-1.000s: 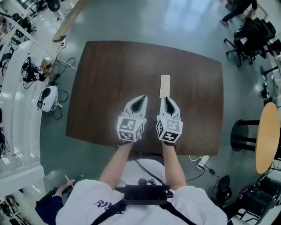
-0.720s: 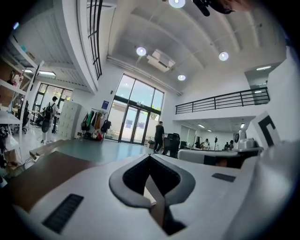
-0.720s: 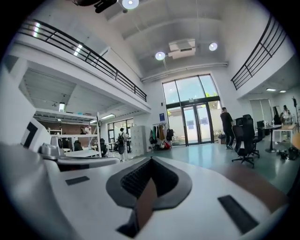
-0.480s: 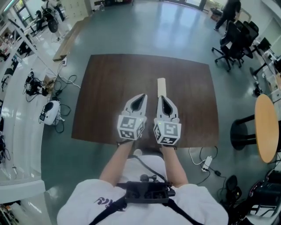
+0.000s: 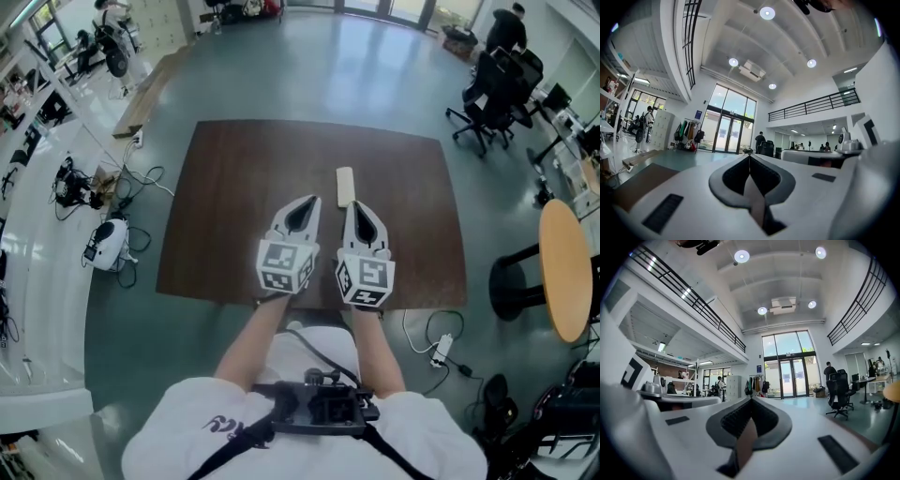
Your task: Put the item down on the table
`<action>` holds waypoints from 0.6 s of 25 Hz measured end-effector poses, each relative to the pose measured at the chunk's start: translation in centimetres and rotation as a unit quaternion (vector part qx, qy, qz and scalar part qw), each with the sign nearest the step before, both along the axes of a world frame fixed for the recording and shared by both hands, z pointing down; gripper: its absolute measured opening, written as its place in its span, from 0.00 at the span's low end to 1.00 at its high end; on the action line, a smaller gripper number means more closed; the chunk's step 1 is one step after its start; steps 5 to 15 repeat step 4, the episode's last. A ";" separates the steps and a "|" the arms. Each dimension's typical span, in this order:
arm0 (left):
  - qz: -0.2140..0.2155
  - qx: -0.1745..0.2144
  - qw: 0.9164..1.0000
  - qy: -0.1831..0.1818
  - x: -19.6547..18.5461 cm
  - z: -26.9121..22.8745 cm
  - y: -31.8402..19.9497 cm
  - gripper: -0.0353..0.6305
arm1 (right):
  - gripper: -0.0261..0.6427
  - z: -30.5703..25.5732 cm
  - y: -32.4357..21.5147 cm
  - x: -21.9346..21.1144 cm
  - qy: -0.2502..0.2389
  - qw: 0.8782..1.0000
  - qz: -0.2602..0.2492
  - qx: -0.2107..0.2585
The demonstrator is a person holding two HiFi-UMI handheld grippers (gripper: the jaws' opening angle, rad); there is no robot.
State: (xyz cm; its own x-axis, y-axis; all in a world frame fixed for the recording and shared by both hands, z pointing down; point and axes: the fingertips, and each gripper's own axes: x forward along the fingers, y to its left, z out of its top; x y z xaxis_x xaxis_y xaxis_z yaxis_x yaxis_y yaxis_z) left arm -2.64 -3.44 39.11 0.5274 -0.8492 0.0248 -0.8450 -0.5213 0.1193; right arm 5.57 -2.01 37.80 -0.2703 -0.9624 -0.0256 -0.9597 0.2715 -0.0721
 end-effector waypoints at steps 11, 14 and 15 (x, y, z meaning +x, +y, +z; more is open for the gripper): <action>-0.006 -0.002 1.000 -0.001 1.6 1.4 0.3 0.07 | 0.05 1.8 0.9 1.5 -0.001 1.000 -0.001 0.001; -0.006 -0.002 1.000 -0.001 1.6 1.4 0.3 0.07 | 0.05 1.8 0.9 1.5 -0.001 1.000 -0.001 0.001; -0.006 -0.002 1.000 -0.001 1.6 1.4 0.3 0.07 | 0.05 1.8 0.9 1.5 -0.001 1.000 -0.001 0.001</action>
